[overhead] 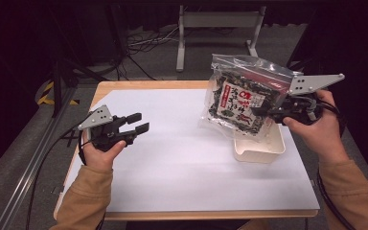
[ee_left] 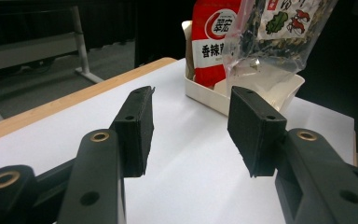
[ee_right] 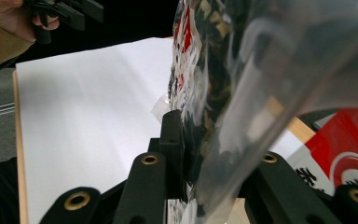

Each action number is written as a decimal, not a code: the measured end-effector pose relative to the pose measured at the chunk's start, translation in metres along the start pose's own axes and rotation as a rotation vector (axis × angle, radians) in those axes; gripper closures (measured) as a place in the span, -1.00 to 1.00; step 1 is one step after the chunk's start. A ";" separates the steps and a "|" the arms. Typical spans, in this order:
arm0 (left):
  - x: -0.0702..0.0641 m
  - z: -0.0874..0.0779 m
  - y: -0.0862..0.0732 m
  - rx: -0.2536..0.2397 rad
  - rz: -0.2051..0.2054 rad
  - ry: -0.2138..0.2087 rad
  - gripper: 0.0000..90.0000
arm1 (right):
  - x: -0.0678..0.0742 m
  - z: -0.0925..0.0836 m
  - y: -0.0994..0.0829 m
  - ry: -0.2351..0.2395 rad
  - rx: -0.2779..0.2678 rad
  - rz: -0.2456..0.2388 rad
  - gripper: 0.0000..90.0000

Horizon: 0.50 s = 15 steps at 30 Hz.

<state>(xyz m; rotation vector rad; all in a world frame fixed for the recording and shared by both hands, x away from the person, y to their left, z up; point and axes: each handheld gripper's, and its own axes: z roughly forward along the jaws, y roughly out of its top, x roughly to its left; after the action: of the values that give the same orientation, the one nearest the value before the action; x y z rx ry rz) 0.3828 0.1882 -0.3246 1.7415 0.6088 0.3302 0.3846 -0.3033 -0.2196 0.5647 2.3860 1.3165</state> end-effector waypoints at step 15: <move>0.006 -0.001 -0.005 0.012 -0.008 0.017 0.09 | -0.016 -0.017 -0.019 -0.109 0.042 0.004 0.66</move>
<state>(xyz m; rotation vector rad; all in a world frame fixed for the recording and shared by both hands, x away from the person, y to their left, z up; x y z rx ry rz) 0.3866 0.1931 -0.3296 1.7484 0.6311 0.3361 0.3868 -0.3325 -0.2253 0.6374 2.3294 1.2075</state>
